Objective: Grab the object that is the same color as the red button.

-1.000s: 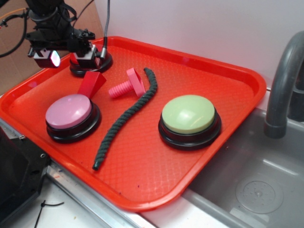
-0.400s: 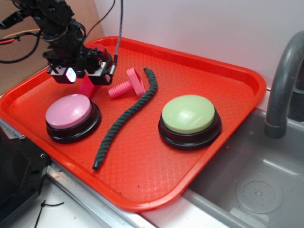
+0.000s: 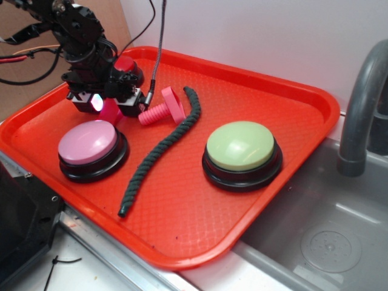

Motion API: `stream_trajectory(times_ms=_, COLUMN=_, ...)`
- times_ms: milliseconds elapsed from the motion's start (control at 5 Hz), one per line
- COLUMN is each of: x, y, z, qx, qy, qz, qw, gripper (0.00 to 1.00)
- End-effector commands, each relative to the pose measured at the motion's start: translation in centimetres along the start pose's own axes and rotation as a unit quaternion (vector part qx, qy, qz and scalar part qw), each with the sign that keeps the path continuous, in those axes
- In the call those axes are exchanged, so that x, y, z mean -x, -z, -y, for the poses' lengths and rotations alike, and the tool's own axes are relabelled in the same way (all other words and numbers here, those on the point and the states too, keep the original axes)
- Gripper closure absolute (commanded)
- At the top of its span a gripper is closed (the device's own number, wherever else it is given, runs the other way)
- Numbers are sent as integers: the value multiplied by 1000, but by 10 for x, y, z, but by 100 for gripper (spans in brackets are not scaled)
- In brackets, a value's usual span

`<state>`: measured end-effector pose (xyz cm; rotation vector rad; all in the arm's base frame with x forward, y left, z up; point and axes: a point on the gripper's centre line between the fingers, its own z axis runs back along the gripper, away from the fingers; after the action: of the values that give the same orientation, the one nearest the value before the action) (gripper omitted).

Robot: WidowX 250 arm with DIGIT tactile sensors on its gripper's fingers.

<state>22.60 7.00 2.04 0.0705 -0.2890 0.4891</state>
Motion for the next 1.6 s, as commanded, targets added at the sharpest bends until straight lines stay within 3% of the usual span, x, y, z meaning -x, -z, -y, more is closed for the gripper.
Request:
stream_trajectory(times_ms=0, x=-4, y=-2, z=-2, qx=8, qy=2, qz=5, qw=1000, gripper=100)
stream_trajectory(times_ms=200, x=-7, y=-6, z=-2, qx=-35, qy=13, qz=-49, qw=998, gripper=100)
stream_trajectory(times_ms=400, x=-12, y=-35, z=-1, qx=-50, qy=20, qz=-77, qw=996, gripper=100)
stream_trajectory(times_ms=600, x=-16, y=-86, z=-3, qx=-24, qy=17, qz=-82, qw=996, gripper=100)
stream_trajectory(times_ms=800, x=-20, y=-126, z=-7, qx=-18, qy=9, qz=-86, qw=996, gripper=100)
stream_trajectory(times_ms=1000, x=-19, y=-157, z=-12, qx=-7, qy=-2, qz=-80, qw=997, gripper=100)
stream_trajectory(times_ms=1200, x=-9, y=-204, z=-14, qx=25, qy=5, qz=-48, qw=999, gripper=100)
stream_trajectory(times_ms=1400, x=3, y=-227, z=-19, qx=0, qy=-25, qz=-19, qw=1000, gripper=100)
